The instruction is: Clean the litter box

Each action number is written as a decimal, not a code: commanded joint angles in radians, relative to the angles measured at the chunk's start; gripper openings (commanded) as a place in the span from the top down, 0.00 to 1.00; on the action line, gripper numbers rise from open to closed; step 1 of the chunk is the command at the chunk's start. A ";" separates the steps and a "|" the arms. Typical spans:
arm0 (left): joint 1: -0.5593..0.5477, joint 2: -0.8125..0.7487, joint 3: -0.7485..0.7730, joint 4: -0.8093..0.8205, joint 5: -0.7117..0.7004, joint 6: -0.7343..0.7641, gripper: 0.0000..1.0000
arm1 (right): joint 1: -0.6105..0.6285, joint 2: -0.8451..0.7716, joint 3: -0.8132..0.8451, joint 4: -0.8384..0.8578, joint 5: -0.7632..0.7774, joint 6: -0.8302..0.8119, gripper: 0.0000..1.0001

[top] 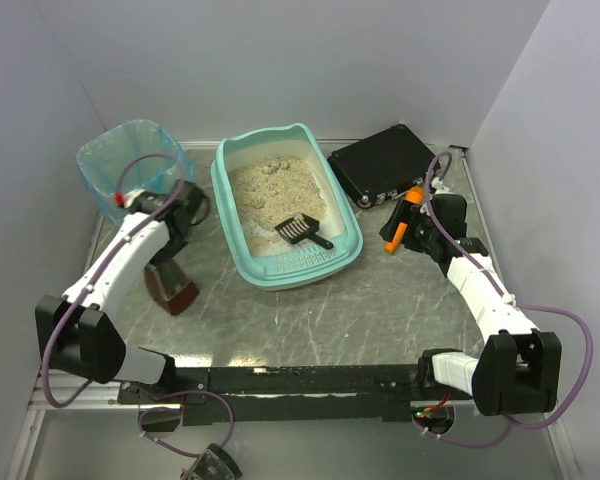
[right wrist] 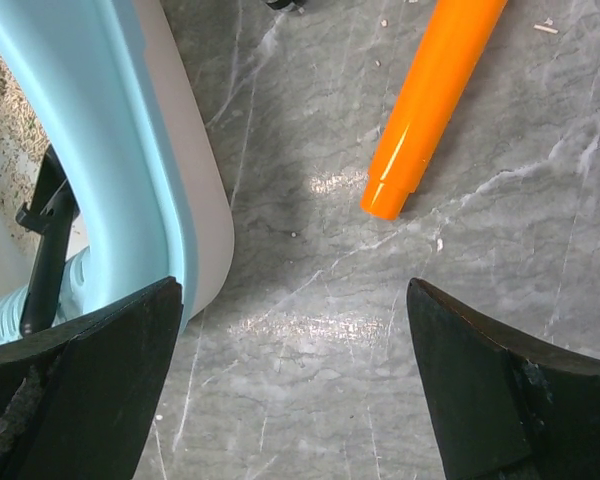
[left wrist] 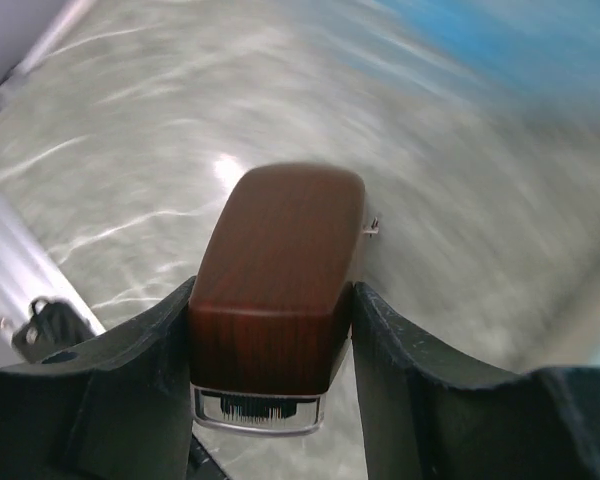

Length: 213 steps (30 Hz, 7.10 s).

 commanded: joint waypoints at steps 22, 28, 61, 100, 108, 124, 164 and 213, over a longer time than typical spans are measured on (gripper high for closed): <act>0.474 -0.239 0.062 -0.093 -0.086 -0.055 0.03 | 0.019 -0.078 -0.006 0.092 -0.182 -0.061 0.00; 0.474 -0.457 0.081 0.140 0.151 0.204 0.03 | 0.223 -0.018 0.103 0.069 -0.080 -0.162 0.00; -0.196 0.150 0.268 0.398 0.048 0.180 0.03 | 0.442 0.682 0.639 0.049 0.373 -0.392 0.70; -0.431 0.051 0.122 0.336 0.067 0.079 0.03 | 0.591 -0.053 0.237 -0.270 0.426 -0.127 0.11; -0.431 -0.380 -0.204 0.657 0.202 0.234 0.03 | 0.775 -0.113 0.148 -0.213 0.165 -0.162 0.12; -0.429 -0.534 -0.428 0.651 0.202 0.202 0.03 | 0.874 0.272 0.194 -0.288 0.395 0.003 0.49; -0.434 -0.419 -0.381 1.156 0.764 0.671 0.03 | 0.613 -0.159 0.206 -0.275 -0.022 -0.047 1.00; -0.168 -0.333 -0.475 1.251 0.908 0.033 0.99 | 0.686 -0.442 0.120 -0.293 0.416 0.460 0.00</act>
